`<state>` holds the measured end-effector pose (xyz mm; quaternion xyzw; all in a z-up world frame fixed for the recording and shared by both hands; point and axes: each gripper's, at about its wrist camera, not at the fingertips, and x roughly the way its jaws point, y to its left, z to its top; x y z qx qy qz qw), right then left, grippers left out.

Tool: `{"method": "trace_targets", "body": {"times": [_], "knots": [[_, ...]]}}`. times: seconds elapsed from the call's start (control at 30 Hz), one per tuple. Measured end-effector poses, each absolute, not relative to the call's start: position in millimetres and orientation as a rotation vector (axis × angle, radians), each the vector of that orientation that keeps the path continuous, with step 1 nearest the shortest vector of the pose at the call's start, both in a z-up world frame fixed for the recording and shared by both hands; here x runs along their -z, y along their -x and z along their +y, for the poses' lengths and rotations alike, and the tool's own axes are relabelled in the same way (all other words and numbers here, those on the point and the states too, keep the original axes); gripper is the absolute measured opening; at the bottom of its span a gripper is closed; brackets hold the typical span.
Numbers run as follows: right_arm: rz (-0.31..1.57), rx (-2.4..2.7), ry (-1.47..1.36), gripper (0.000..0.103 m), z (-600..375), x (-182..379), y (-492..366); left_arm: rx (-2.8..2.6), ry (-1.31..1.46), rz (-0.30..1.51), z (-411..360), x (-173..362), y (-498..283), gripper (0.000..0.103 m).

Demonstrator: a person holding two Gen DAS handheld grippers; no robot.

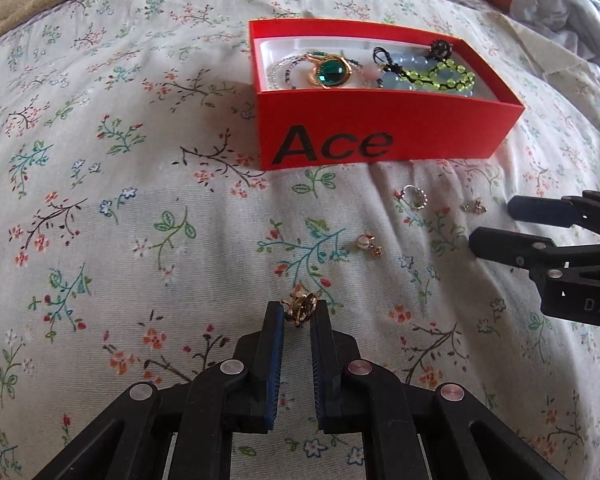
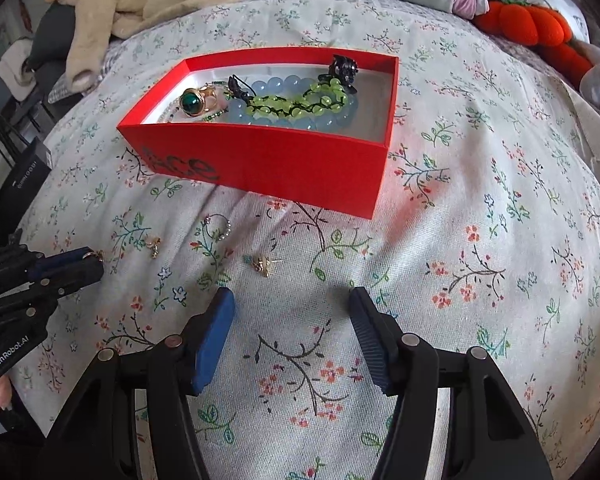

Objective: Organize jewelry
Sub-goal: 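Grasp the small silver ring beside the box with the right tool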

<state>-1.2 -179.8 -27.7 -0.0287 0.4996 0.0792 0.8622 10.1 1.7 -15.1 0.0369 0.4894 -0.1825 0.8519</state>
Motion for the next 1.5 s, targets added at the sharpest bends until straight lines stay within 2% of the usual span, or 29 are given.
{"method": "trace_targets", "body": {"times": [0.1,0.17,0.37,1.0,1.23,1.5], "knots": [[1.029,-0.185,0.086,0.055,-175.4,28.7,-1.0,0.379,-0.063,1.041,5.8,15.6,-11.4,0.007],[1.023,-0.203,0.100,0.047,-173.7,28.2,-0.7,0.377,-0.059,1.043,6.3,15.3,-11.6,0.007],[1.010,-0.228,0.108,0.038,-170.5,28.8,-4.8,0.376,-0.049,1.043,5.4,14.2,-10.8,0.008],[0.972,-0.245,0.126,0.021,-167.1,28.7,-2.8,0.363,-0.024,1.065,8.8,19.2,-15.2,0.008],[0.969,-0.252,0.109,0.009,-168.9,27.0,-3.0,0.364,-0.019,1.062,9.1,18.7,-16.6,0.008],[0.986,-0.258,0.063,0.008,-175.5,22.2,-4.9,0.364,-0.006,1.053,9.5,13.9,-19.1,0.008]]}}
